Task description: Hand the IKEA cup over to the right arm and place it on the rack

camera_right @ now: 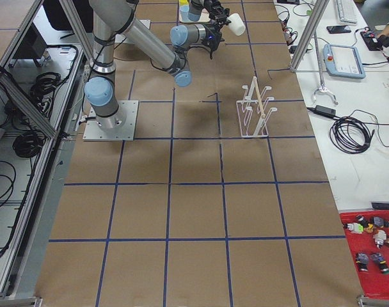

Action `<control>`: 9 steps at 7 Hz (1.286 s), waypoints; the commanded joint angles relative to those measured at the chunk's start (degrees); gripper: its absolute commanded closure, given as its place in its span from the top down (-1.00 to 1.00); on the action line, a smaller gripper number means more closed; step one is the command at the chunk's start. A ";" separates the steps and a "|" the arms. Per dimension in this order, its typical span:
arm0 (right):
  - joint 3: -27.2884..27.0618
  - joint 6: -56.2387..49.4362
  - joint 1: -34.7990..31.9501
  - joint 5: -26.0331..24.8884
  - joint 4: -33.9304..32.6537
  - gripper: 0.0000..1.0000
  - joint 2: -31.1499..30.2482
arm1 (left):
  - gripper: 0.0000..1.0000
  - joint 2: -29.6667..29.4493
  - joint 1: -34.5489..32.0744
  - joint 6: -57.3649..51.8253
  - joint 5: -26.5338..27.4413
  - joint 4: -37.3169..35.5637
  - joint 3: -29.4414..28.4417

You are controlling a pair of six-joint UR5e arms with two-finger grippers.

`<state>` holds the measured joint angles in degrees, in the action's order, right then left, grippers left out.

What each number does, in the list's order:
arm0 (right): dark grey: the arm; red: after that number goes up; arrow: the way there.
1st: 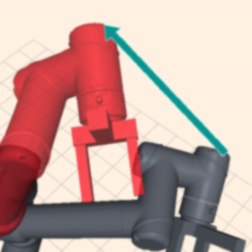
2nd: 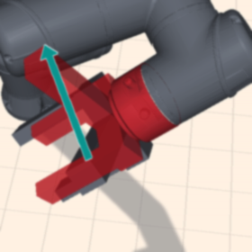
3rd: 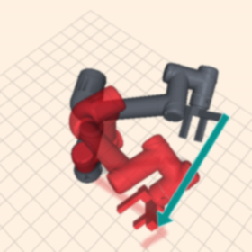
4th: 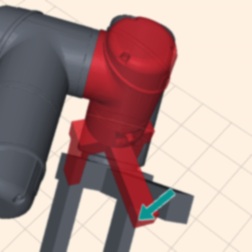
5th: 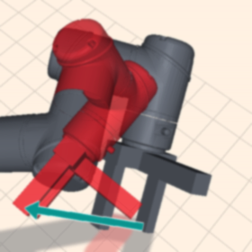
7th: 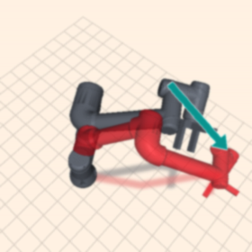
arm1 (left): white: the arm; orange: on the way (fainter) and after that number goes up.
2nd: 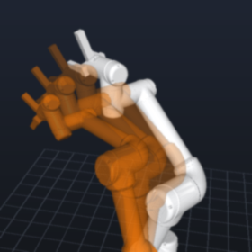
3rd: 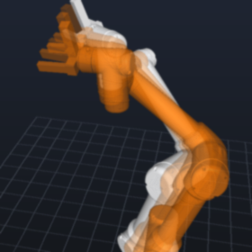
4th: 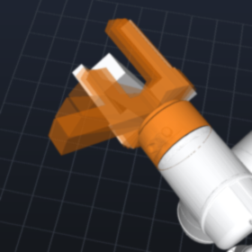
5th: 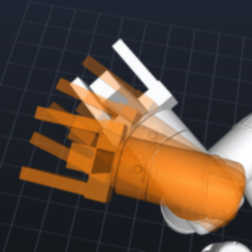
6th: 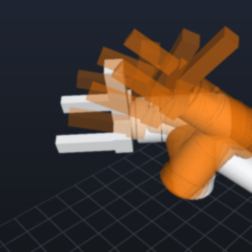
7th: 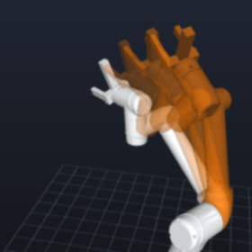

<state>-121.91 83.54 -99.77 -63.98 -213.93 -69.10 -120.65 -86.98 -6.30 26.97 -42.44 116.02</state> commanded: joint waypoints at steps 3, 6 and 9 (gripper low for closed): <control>8.25 3.13 -1.66 -0.10 0.09 0.98 6.15 | -0.84 -0.02 -0.03 0.06 0.02 -0.01 -0.01; 12.66 4.26 -1.22 -0.18 0.09 0.98 9.24 | -0.83 -0.02 0.06 0.06 0.02 0.08 -0.01; 12.49 4.53 -1.31 -2.03 0.44 0.86 9.16 | -0.82 -0.02 0.06 0.06 0.02 -0.01 -0.09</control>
<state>-109.38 87.98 -100.97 -65.64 -213.69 -59.91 -120.64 -86.92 -6.24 26.98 -42.45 115.94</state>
